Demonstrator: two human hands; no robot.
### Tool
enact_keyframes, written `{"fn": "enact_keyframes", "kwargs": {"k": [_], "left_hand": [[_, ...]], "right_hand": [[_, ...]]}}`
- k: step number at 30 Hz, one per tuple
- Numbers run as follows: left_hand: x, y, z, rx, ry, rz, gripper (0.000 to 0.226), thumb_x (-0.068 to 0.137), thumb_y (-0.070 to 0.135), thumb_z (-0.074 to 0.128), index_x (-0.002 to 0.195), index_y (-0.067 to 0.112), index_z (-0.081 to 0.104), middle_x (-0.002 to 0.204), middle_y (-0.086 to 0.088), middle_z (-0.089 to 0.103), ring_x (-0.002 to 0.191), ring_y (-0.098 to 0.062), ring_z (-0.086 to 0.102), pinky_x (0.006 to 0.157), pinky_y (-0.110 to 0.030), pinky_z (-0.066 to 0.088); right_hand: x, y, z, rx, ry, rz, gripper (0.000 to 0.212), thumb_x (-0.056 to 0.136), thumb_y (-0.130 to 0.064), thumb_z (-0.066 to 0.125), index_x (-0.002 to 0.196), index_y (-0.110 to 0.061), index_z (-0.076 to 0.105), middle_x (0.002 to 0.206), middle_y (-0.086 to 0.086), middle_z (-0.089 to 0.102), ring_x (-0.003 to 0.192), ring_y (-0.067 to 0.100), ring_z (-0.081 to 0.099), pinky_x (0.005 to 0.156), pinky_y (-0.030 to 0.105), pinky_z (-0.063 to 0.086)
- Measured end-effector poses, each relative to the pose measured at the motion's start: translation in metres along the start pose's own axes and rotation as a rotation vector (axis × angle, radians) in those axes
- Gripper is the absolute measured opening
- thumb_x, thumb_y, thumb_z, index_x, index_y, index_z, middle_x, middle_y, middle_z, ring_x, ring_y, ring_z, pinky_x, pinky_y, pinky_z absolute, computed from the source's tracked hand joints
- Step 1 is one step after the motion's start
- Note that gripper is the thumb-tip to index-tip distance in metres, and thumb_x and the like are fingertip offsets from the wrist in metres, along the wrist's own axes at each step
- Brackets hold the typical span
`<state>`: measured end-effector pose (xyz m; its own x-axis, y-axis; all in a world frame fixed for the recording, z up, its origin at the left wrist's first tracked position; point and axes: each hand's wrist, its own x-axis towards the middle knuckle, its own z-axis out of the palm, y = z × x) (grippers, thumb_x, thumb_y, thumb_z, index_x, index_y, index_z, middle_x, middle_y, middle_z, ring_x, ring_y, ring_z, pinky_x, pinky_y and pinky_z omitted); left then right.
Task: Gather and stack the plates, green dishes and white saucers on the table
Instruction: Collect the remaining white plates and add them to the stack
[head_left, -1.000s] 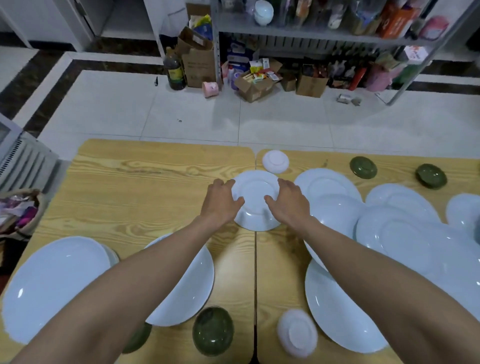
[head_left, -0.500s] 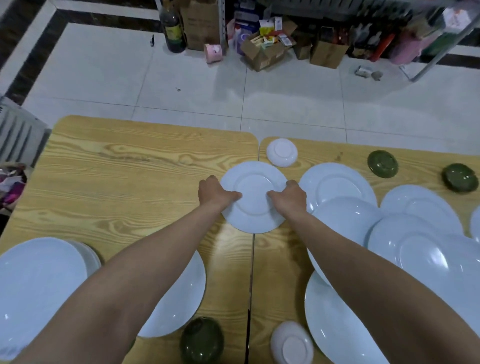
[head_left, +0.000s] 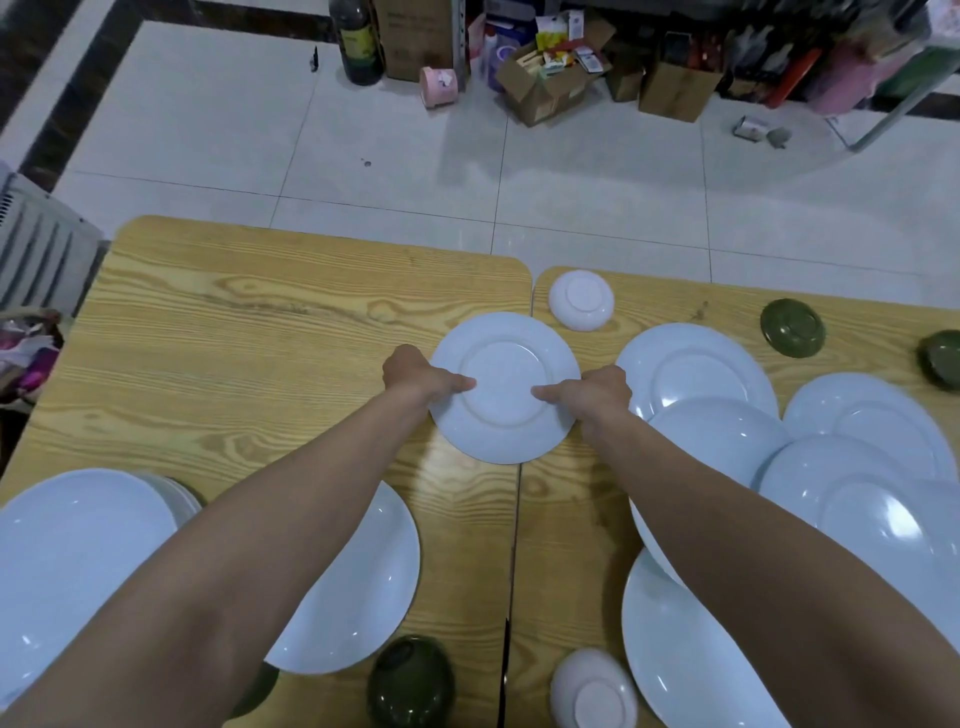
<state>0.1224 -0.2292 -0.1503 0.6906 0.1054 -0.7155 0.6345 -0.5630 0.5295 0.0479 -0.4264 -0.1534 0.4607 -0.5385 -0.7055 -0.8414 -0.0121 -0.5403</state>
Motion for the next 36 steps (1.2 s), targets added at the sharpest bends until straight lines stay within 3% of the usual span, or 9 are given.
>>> {"fn": "enact_keyframes", "kwargs": {"k": [10,17,20,23,27,30,32,34,36], "left_hand": [[-0.013,0.001,-0.01,-0.19,0.026,0.045,0.048,0.053,0.017,0.097,0.076,0.017,0.055,0.083,0.007,0.058,0.072,-0.01,0.056,0.053,-0.024,0.043],[-0.042,0.011,-0.023,-0.281,0.152,0.166,0.067,0.054,0.013,0.095,0.114,0.016,0.067,0.106,-0.003,0.068,0.091,-0.021,0.064,0.072,-0.029,0.052],[-0.056,0.012,-0.03,-0.326,0.158,0.252,0.064,0.057,0.016,0.093,0.116,0.018,0.07,0.1,-0.001,0.072,0.083,-0.015,0.065,0.064,-0.02,0.046],[-0.069,0.013,-0.033,-0.381,0.115,0.353,0.05,0.067,0.015,0.088,0.114,0.021,0.072,0.097,0.005,0.073,0.084,-0.011,0.064,0.07,-0.018,0.046],[-0.083,0.016,-0.035,-0.543,0.048,0.338,0.006,0.083,0.019,0.065,0.084,0.019,0.071,0.079,0.002,0.061,0.073,-0.019,0.053,0.078,-0.03,0.042],[-0.09,0.015,-0.036,-0.647,-0.021,0.3,0.018,0.095,0.022,0.052,0.083,0.013,0.063,0.092,-0.005,0.062,0.078,-0.022,0.062,0.085,-0.035,0.053],[-0.094,0.011,-0.036,-0.625,-0.072,0.353,0.02,0.098,0.013,0.051,0.107,0.006,0.067,0.112,-0.01,0.063,0.099,-0.026,0.066,0.078,-0.026,0.058],[-0.099,0.006,-0.036,-0.595,-0.109,0.401,0.036,0.097,-0.001,0.049,0.133,-0.001,0.057,0.125,-0.009,0.063,0.108,-0.026,0.064,0.072,-0.02,0.058],[-0.103,0.001,-0.037,-0.538,-0.126,0.457,0.042,0.094,-0.009,0.048,0.132,0.004,0.059,0.109,0.006,0.071,0.1,-0.018,0.066,0.07,-0.019,0.057]], "right_hand": [[-0.021,-0.003,-0.005,0.225,-0.029,-0.101,0.036,0.058,-0.015,0.094,0.078,-0.025,0.067,0.08,-0.01,0.068,0.072,0.007,0.063,0.052,0.021,0.047],[-0.053,-0.017,-0.009,0.349,0.081,-0.258,0.019,0.069,-0.037,0.085,0.075,-0.029,0.069,0.08,-0.014,0.069,0.074,0.003,0.064,0.061,0.019,0.049],[-0.068,-0.023,-0.011,0.431,0.127,-0.304,0.03,0.078,-0.049,0.076,0.077,-0.02,0.069,0.077,-0.01,0.065,0.073,0.01,0.06,0.064,0.022,0.047],[-0.083,-0.025,-0.01,0.522,0.146,-0.346,0.038,0.087,-0.053,0.067,0.106,-0.02,0.061,0.095,-0.013,0.057,0.087,0.011,0.055,0.071,0.02,0.041],[-0.104,-0.025,-0.008,0.689,0.108,-0.309,0.048,0.094,-0.064,0.046,0.114,-0.021,0.051,0.101,-0.015,0.054,0.089,0.002,0.051,0.068,0.02,0.036],[-0.112,-0.02,-0.007,0.74,0.114,-0.258,0.044,0.101,-0.052,0.044,0.126,-0.016,0.053,0.114,-0.004,0.056,0.098,0.015,0.052,0.075,0.028,0.037],[-0.118,-0.014,-0.007,0.731,0.112,-0.247,0.039,0.103,-0.026,0.044,0.141,-0.018,0.044,0.13,0.0,0.051,0.106,0.017,0.049,0.084,0.028,0.037],[-0.123,-0.005,-0.008,0.643,0.097,-0.252,0.059,0.099,-0.01,0.038,0.155,-0.025,0.025,0.148,0.0,0.041,0.119,0.02,0.046,0.093,0.029,0.035],[-0.128,0.003,-0.012,0.581,0.091,-0.265,0.07,0.095,-0.003,0.038,0.158,-0.027,0.017,0.154,-0.002,0.036,0.134,0.025,0.042,0.103,0.033,0.037]]}}
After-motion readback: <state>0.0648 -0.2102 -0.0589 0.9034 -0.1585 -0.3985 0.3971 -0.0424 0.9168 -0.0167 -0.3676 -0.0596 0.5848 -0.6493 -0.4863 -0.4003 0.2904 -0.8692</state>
